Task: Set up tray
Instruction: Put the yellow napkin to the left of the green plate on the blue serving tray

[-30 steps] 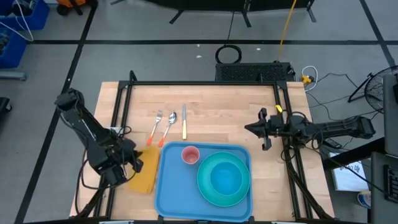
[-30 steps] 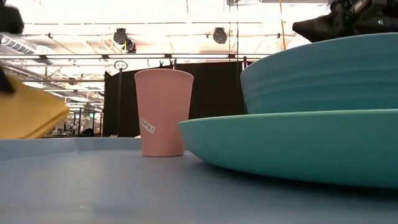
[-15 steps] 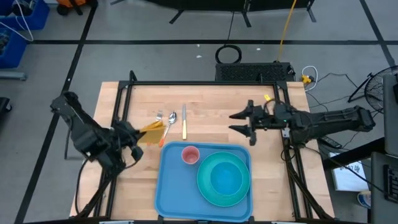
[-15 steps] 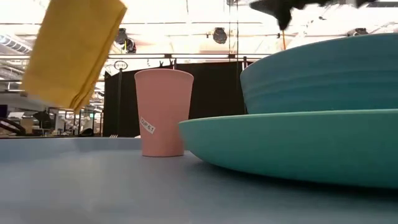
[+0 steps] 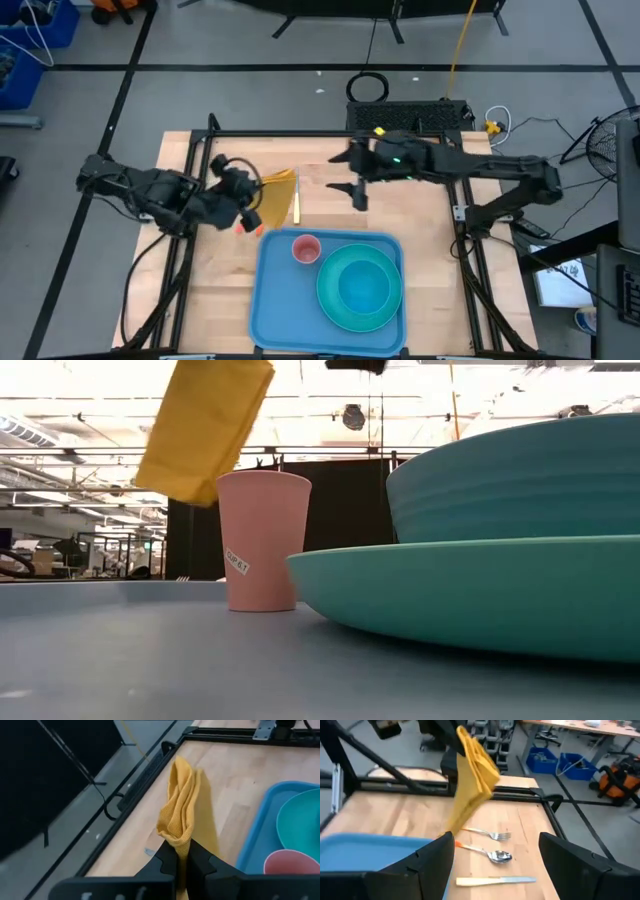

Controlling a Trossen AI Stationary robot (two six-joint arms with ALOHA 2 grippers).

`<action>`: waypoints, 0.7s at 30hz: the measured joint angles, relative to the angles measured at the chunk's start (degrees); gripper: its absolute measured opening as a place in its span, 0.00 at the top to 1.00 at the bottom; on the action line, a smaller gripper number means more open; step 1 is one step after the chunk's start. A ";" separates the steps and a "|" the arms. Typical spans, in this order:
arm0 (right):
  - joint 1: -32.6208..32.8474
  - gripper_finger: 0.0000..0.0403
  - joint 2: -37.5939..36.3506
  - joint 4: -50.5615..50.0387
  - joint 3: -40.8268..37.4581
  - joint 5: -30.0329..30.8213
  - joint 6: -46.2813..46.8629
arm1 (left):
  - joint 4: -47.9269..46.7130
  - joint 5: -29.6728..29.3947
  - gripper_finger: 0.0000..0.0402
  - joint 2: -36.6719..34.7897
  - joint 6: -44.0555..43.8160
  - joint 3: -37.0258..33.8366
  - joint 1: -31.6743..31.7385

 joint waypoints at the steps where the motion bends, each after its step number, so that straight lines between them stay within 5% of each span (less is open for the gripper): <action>1: -0.34 0.30 1.43 -0.27 1.07 -0.66 -1.36 | 1.29 0.88 0.98 0.09 1.90 0.00 0.99; 15: -2.52 0.27 18.13 -28.01 32.74 0.26 -10.60 | 6.42 7.77 0.98 2.70 11.36 0.05 9.09; 21: -2.65 0.27 25.10 -31.03 40.19 0.18 -15.33 | 8.98 10.60 0.98 4.11 13.99 -0.08 11.03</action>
